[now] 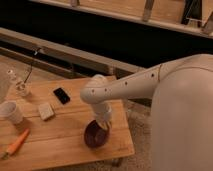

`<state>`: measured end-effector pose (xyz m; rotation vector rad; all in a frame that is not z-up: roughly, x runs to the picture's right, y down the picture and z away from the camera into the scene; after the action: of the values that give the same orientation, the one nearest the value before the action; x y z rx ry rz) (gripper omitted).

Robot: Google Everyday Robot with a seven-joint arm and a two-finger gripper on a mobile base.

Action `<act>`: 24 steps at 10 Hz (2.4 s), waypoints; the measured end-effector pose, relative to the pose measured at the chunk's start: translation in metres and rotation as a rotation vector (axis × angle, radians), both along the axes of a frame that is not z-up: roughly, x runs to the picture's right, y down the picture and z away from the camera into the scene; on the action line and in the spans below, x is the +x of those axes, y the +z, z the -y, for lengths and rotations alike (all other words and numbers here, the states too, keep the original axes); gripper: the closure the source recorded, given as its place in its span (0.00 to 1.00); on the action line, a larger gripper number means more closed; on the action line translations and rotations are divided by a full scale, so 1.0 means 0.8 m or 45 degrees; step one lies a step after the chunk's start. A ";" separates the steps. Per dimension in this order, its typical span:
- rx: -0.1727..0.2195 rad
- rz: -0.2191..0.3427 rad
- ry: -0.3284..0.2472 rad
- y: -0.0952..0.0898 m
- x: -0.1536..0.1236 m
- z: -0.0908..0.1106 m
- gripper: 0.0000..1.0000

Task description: Drag the ceramic bowl in a circle

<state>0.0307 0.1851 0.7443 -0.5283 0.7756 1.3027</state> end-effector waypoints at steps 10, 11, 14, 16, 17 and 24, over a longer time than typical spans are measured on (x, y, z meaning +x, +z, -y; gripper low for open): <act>0.165 -0.137 -0.093 0.185 -0.011 0.231 1.00; 0.170 -0.119 -0.109 0.202 -0.032 0.241 1.00; 0.164 -0.041 -0.119 0.240 -0.097 0.250 1.00; 0.147 0.025 -0.130 0.254 -0.138 0.244 1.00; 0.136 0.088 -0.152 0.255 -0.176 0.237 1.00; 0.050 0.408 -0.378 0.179 -0.334 0.164 1.00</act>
<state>-0.2363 0.0541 0.8872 -0.5509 0.5359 0.9283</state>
